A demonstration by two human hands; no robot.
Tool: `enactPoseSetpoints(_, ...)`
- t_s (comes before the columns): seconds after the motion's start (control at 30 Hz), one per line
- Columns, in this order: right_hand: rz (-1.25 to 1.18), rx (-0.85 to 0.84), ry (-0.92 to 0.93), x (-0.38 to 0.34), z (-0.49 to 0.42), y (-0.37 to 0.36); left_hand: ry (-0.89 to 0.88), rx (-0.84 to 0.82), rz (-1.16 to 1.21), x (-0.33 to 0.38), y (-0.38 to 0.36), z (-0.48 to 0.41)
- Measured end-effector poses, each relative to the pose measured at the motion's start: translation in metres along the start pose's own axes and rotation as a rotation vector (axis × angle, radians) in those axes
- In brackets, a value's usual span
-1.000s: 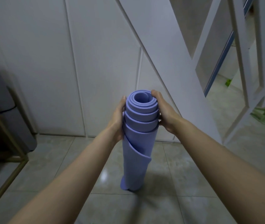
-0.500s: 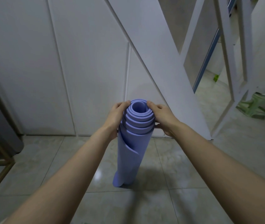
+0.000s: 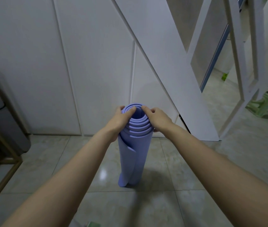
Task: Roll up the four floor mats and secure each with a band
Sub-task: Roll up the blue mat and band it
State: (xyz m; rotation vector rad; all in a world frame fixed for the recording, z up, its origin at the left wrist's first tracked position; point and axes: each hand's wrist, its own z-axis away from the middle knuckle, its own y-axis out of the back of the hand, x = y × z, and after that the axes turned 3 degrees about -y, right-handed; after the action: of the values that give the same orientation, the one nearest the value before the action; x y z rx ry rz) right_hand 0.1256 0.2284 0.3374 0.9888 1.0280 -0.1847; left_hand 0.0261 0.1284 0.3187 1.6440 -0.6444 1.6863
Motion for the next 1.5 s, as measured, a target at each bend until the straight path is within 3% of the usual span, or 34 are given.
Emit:
enactPoseSetpoints(0.13,0.046,-0.07,-0.063,-0.007,-0.003,-0.008,-0.051,0.062,-0.203,-0.004,0.003,-0.01)
enactPoseSetpoints(0.27,0.263,-0.139,-0.066,-0.015,-0.008,-0.017,-0.069,0.098,-0.634,-0.019,0.002,-0.018)
enactPoseSetpoints(0.33,0.357,-0.13,-0.068,-0.013,-0.009,-0.026,-0.065,0.096,-0.695,-0.021,0.003,-0.018)
enactPoseSetpoints(0.47,0.394,-0.077,-0.055,-0.007,-0.007,-0.035,-0.077,0.094,-0.63,-0.023,0.009,-0.018)
enactPoseSetpoints(0.67,0.328,-0.019,-0.105,-0.003,-0.013,-0.02,-0.041,0.113,-0.231,-0.025,0.006,-0.005)
enactPoseSetpoints(0.87,0.223,0.058,-0.064,0.011,-0.006,-0.017,0.124,-0.015,-0.022,-0.043,0.01,0.024)
enactPoseSetpoints(1.0,0.19,0.072,-0.082,0.01,0.0,-0.013,0.184,-0.112,-0.127,-0.05,0.014,0.042)
enactPoseSetpoints(1.2,0.18,0.114,-0.083,-0.002,0.007,-0.014,0.046,0.171,-0.375,-0.029,0.017,0.036)
enactPoseSetpoints(1.33,0.185,0.187,-0.106,-0.016,0.003,-0.007,0.042,0.278,-0.255,-0.008,0.02,0.019)
enactPoseSetpoints(1.5,0.194,0.151,-0.197,-0.015,0.007,-0.012,0.125,0.222,-0.149,-0.001,0.018,0.023)
